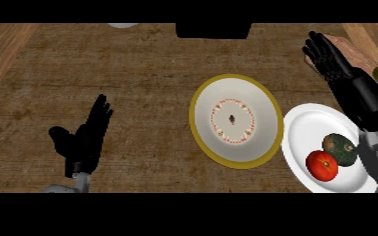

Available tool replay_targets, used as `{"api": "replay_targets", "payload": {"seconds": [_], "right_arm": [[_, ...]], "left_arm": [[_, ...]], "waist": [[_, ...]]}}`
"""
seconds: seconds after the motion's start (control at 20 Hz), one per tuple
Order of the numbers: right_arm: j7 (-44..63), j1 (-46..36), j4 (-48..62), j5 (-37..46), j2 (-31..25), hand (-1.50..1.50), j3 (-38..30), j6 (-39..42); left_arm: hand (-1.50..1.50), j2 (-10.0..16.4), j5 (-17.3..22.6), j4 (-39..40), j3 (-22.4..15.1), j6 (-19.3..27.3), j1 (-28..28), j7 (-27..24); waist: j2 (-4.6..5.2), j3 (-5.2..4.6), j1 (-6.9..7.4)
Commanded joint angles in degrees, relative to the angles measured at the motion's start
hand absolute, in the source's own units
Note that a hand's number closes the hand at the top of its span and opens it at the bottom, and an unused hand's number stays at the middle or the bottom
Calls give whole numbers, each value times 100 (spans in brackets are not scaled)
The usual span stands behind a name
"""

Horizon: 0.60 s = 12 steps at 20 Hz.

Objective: Pick the squash from the plate and place it in the bowl

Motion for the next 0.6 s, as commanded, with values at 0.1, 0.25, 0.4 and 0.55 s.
{"api": "replay_targets", "payload": {"seconds": [0.1, 0.25, 0.4, 0.55], "right_arm": [[-408, 1061, -21, -98, -566, 150, 100, 1155], [-819, 1890, 272, 346, -875, 150, 602, 1681], [-1360, 1906, 455, 1089, -252, -150, -529, -774], [-2473, 2360, 510, 53, 463, -150, -790, -291]], "left_arm": [[0, 229, -178, -370, 186, -93, -279, -171], [0, 469, -553, -623, 68, -96, -517, -335], [0, 461, -419, -507, 42, -220, -432, -186], [0, 318, -475, -373, 27, -215, -524, -391]], "waist": [[122, 75, -219], [115, 90, -301], [82, 108, -575], [120, 94, -424]]}}
